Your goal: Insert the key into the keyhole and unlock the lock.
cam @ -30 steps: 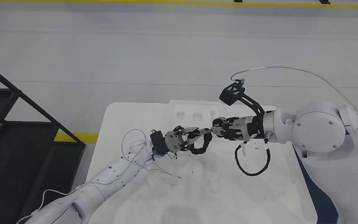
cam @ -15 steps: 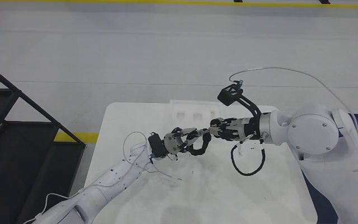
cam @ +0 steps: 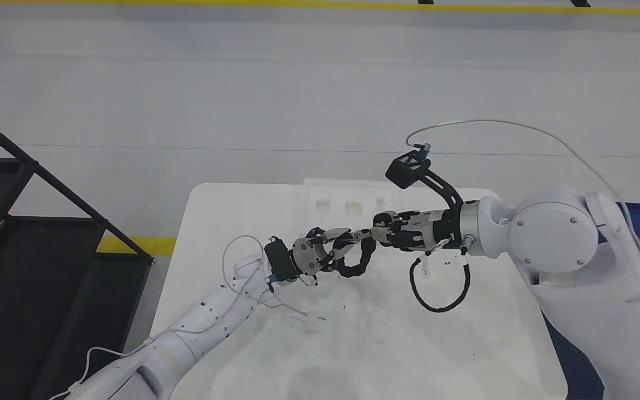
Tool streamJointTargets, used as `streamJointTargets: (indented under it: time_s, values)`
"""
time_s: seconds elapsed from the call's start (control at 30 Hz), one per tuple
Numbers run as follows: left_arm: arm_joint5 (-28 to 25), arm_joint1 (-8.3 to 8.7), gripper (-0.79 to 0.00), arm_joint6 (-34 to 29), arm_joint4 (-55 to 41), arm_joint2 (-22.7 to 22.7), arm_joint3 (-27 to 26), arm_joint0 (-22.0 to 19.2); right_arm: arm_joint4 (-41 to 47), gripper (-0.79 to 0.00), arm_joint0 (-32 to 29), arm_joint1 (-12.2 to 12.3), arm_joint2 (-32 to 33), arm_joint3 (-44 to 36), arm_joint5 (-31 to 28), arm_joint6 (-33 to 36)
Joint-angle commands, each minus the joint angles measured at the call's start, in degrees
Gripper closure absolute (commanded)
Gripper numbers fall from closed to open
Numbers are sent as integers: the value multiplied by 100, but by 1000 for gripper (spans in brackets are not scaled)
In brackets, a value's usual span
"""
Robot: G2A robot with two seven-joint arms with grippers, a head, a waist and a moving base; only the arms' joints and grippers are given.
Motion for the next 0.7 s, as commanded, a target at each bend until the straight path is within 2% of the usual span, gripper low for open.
streamJointTargets:
  time_s: [0.0,0.67]
  values:
    - [4,-10,0,8,26,-24,4,11,-4,0,6,1,-19,12,1,-15]
    - [-75,-108,0,-41,213,-281,12,143,-96,0,-96,4,-151,-42,-12,-275]
